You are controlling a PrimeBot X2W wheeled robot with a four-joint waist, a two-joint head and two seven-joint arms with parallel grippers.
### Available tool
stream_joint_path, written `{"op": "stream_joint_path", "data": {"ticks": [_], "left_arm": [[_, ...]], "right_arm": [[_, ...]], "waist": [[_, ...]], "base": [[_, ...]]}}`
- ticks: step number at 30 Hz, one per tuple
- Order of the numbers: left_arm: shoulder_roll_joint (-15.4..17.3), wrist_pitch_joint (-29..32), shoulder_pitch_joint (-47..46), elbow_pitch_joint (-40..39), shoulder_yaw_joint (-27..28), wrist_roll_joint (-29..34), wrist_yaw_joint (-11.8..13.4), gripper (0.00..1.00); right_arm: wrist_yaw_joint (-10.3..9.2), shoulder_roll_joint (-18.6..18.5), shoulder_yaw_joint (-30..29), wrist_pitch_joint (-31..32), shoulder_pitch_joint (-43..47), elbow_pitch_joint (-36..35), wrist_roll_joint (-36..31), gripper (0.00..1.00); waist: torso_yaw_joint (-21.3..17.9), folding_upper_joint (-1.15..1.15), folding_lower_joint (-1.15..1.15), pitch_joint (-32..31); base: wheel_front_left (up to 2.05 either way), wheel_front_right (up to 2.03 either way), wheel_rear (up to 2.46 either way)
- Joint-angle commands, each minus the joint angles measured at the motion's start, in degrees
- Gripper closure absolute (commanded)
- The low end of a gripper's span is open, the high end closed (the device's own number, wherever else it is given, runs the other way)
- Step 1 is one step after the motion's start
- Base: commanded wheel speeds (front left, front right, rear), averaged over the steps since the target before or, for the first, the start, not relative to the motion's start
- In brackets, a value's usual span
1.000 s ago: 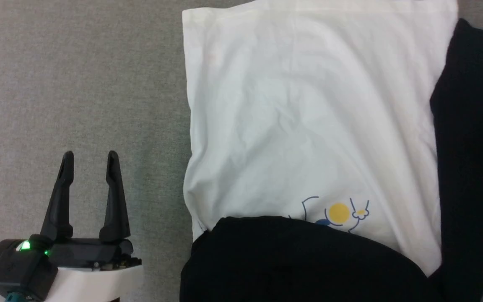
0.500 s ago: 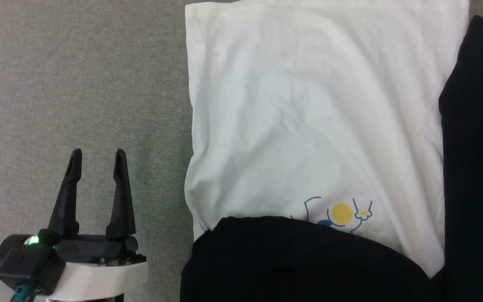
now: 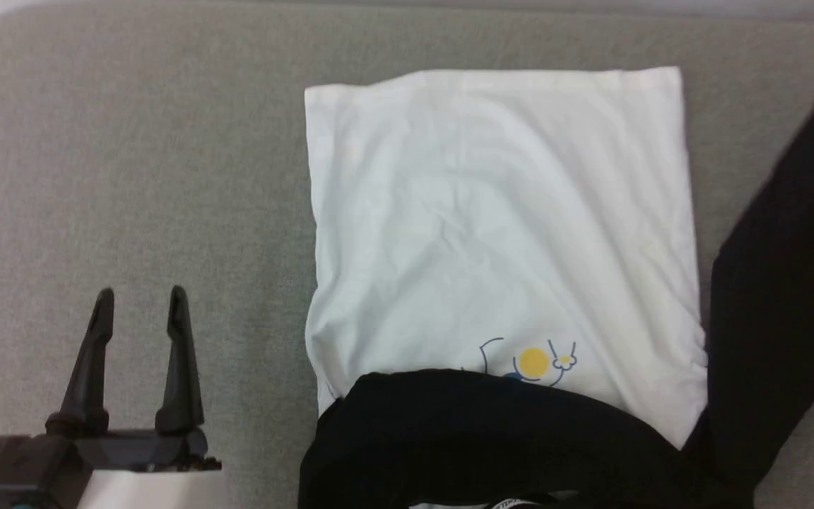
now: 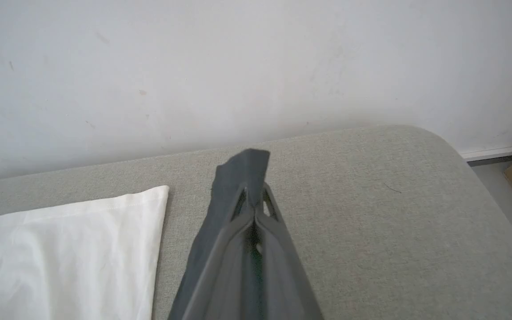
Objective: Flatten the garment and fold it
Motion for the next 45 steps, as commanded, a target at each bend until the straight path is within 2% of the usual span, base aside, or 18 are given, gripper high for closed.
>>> {"op": "stream_joint_path", "data": {"ticks": [1,11,16,21,26,29,33,42,43,45], "left_arm": [[0.5,0.3,1.4,-0.5,0.6,0.0,0.6,0.00],[1.9,2.4,8.1,-3.7,2.6,-0.7,2.2,0.00],[2.1,2.6,10.6,-4.5,3.2,-1.1,2.7,0.00],[2.4,3.0,12.6,-5.0,3.6,-1.4,3.1,0.00],[2.7,3.6,14.0,-5.5,3.6,-1.5,3.3,0.00],[2.9,4.0,14.5,-5.8,3.6,-1.5,3.4,0.00],[3.2,4.5,14.6,-6.1,3.3,-1.4,3.4,0.00],[3.4,5.1,13.9,-6.3,2.3,-1.3,3.0,0.00],[3.4,5.1,13.9,-6.3,2.3,-1.3,3.0,0.00],[3.4,5.0,13.6,-6.3,2.3,-1.4,3.1,0.00]], "right_arm": [[-0.05,-0.7,-1.5,0.0,2.2,-1.2,1.2,1.00],[-0.05,-2.7,-15.6,2.7,15.0,-8.9,6.0,1.00],[-0.05,-2.1,-21.4,2.0,21.2,-10.3,7.0,1.00],[-0.05,-1.4,-24.9,1.5,24.9,-11.2,8.3,1.00],[-0.05,-1.7,-25.1,1.2,27.1,-12.5,8.8,1.00],[-0.05,-1.7,-22.5,0.9,27.8,-13.2,9.5,1.00],[-0.05,-1.1,-15.5,0.8,28.3,-14.4,10.4,1.00],[-0.05,4.1,9.2,5.6,28.8,-20.7,12.6,1.00],[-0.05,4.1,9.2,5.6,28.8,-20.7,12.6,1.00],[-0.05,5.0,15.0,6.5,28.9,-21.9,12.6,1.00]], "waist": [[-3.6,0.00,0.01,-7.6],[-6.4,0.00,0.01,-14.9],[-7.0,0.00,0.01,-17.0],[-7.0,0.00,0.01,-18.9],[-6.8,0.00,0.01,-20.8],[-6.6,0.00,0.01,-21.4],[-6.1,0.00,0.01,-21.8],[-3.8,0.00,0.01,-22.0],[-3.8,0.00,0.01,-22.0],[-3.2,0.00,0.01,-21.8]], "base": [[0.00,0.00,0.00],[0.00,0.00,0.00],[0.00,0.00,0.00],[0.00,0.00,0.00],[0.00,0.00,0.00],[0.00,0.00,0.00],[0.00,0.00,0.00],[0.00,0.00,0.00],[0.00,0.00,0.00],[0.00,0.00,0.00]]}}
